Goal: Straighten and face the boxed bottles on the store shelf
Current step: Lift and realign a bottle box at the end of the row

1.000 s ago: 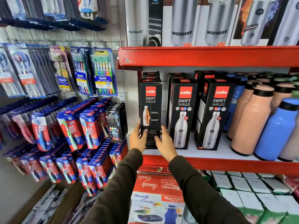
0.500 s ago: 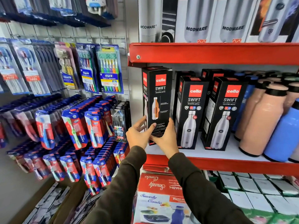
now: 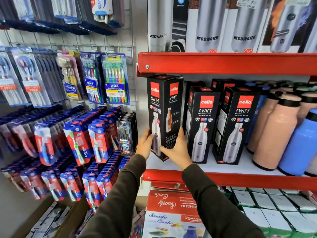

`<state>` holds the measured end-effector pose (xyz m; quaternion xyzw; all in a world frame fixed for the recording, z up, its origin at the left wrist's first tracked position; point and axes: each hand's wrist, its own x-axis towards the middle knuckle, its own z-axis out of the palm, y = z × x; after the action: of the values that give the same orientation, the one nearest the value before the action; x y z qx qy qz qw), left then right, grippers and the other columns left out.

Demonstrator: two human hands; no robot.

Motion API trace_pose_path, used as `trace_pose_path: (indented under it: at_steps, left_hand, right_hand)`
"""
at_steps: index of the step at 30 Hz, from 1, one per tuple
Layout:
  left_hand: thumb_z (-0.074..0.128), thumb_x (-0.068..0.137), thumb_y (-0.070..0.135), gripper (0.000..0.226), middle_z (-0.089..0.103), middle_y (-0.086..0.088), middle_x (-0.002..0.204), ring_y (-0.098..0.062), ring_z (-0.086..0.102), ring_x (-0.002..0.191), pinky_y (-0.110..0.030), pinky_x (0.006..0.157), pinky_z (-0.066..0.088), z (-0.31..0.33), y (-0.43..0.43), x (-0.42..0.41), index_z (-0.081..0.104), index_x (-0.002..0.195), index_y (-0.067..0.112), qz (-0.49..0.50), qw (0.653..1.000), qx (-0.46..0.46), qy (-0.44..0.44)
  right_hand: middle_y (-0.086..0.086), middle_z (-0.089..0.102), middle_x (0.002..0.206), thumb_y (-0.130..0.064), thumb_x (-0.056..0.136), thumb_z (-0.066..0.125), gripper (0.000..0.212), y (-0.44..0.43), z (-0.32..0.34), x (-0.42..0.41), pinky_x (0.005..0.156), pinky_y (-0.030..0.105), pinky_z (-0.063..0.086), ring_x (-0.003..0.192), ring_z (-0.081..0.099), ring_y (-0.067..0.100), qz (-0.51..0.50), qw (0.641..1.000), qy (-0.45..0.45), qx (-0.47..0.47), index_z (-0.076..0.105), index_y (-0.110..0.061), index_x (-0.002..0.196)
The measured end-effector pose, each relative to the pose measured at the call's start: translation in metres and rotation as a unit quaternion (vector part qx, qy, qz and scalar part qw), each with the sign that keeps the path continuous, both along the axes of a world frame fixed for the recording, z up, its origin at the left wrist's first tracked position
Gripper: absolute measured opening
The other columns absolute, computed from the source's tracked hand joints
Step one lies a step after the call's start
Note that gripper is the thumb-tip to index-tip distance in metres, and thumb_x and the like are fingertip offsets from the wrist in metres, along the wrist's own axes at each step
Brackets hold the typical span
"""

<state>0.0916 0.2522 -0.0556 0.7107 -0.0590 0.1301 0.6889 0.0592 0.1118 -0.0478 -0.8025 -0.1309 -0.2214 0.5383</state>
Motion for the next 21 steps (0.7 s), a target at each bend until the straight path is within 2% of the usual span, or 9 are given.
trace_pose_path:
  at_steps: [3, 5, 7, 10, 11, 13, 16, 18, 21]
  left_hand:
    - [0.043, 0.100, 0.015, 0.033, 0.051, 0.010, 0.125, -0.014, 0.046, 0.119, -0.040, 0.110, 0.035, -0.001, -0.001, 0.000, 0.047, 0.132, 0.023, -0.009, 1.000, 0.001, 0.004]
    - [0.047, 0.098, 0.018, 0.019, 0.060, 0.009, 0.113, -0.019, 0.055, 0.110, -0.046, 0.103, 0.044, -0.009, 0.001, -0.002, 0.052, 0.112, 0.031, -0.009, 1.000, 0.017, -0.005]
    - [0.050, 0.097, 0.022, 0.020, 0.063, 0.003, 0.116, -0.021, 0.059, 0.112, -0.041, 0.099, 0.050, -0.015, 0.000, -0.003, 0.051, 0.116, 0.026, -0.004, 0.999, 0.039, -0.020]
    - [0.051, 0.097, 0.019, 0.030, 0.059, 0.003, 0.123, -0.018, 0.059, 0.115, -0.010, 0.084, 0.049, -0.016, -0.003, -0.008, 0.046, 0.127, 0.016, 0.015, 0.997, 0.064, -0.047]
    - [0.051, 0.097, 0.019, 0.032, 0.058, 0.002, 0.124, -0.018, 0.059, 0.114, -0.006, 0.079, 0.048, -0.016, -0.004, -0.008, 0.045, 0.128, 0.015, 0.024, 0.996, 0.070, -0.052]
    - [0.053, 0.096, 0.022, 0.035, 0.057, -0.001, 0.129, -0.019, 0.060, 0.114, -0.012, 0.085, 0.049, -0.017, -0.006, -0.008, 0.043, 0.128, 0.015, 0.034, 0.994, 0.079, -0.061]
    - [0.055, 0.095, 0.025, 0.036, 0.055, -0.004, 0.133, -0.021, 0.059, 0.117, -0.035, 0.101, 0.048, -0.021, -0.010, -0.007, 0.043, 0.128, 0.017, 0.041, 0.994, 0.079, -0.058]
    - [0.057, 0.094, 0.025, 0.035, 0.055, -0.003, 0.132, -0.020, 0.059, 0.118, -0.030, 0.098, 0.049, -0.024, -0.013, -0.007, 0.043, 0.126, 0.018, 0.046, 0.994, 0.076, -0.057]
    - [0.058, 0.093, 0.024, 0.034, 0.056, 0.001, 0.128, -0.013, 0.057, 0.115, -0.007, 0.083, 0.045, -0.026, -0.017, -0.007, 0.044, 0.124, 0.019, 0.050, 0.994, 0.077, -0.060]
  right_hand:
    - [-0.006, 0.011, 0.163, -0.020, 0.081, 0.073, 0.110, -0.009, -0.002, 0.005, 0.122, 0.029, 0.016, 0.149, 0.013, 0.006, 0.041, 0.998, 0.035, -0.037, -0.009, -0.027, 0.155]
    - [-0.004, -0.007, 0.166, -0.017, 0.087, 0.066, 0.104, -0.012, -0.008, 0.009, 0.125, 0.038, 0.010, 0.153, -0.002, 0.010, 0.045, 0.995, 0.039, -0.076, -0.012, -0.025, 0.155]
    - [-0.004, -0.010, 0.166, -0.011, 0.091, 0.059, 0.097, -0.013, -0.011, 0.010, 0.125, 0.039, 0.011, 0.153, -0.002, 0.012, 0.051, 0.992, 0.042, -0.104, -0.012, -0.024, 0.155]
    - [-0.001, 0.001, 0.166, -0.003, 0.091, 0.054, 0.092, -0.014, -0.011, 0.011, 0.122, 0.031, 0.018, 0.152, 0.014, 0.017, 0.043, 0.990, 0.047, -0.127, -0.009, -0.023, 0.156]
    - [0.000, 0.009, 0.166, -0.001, 0.091, 0.052, 0.091, -0.013, -0.011, 0.012, 0.120, 0.030, 0.023, 0.150, 0.021, 0.018, 0.036, 0.990, 0.045, -0.127, -0.007, -0.023, 0.156]
    - [0.000, 0.023, 0.162, 0.004, 0.088, 0.051, 0.090, -0.012, -0.011, 0.013, 0.118, 0.031, 0.029, 0.146, 0.032, 0.018, 0.020, 0.993, 0.035, -0.114, 0.001, -0.025, 0.156]
    - [0.001, 0.034, 0.158, 0.009, 0.086, 0.050, 0.089, -0.012, -0.013, 0.015, 0.117, 0.035, 0.034, 0.142, 0.038, 0.017, 0.005, 0.996, 0.033, -0.088, 0.009, -0.029, 0.156]
    - [0.004, 0.039, 0.154, 0.010, 0.087, 0.050, 0.088, -0.013, -0.015, 0.016, 0.115, 0.034, 0.036, 0.140, 0.041, 0.019, -0.004, 0.996, 0.038, -0.082, 0.011, -0.030, 0.155]
    - [0.009, 0.047, 0.147, 0.010, 0.088, 0.049, 0.087, -0.015, -0.019, 0.018, 0.105, 0.023, 0.038, 0.135, 0.047, 0.023, -0.020, 0.995, 0.050, -0.081, 0.011, -0.029, 0.155]
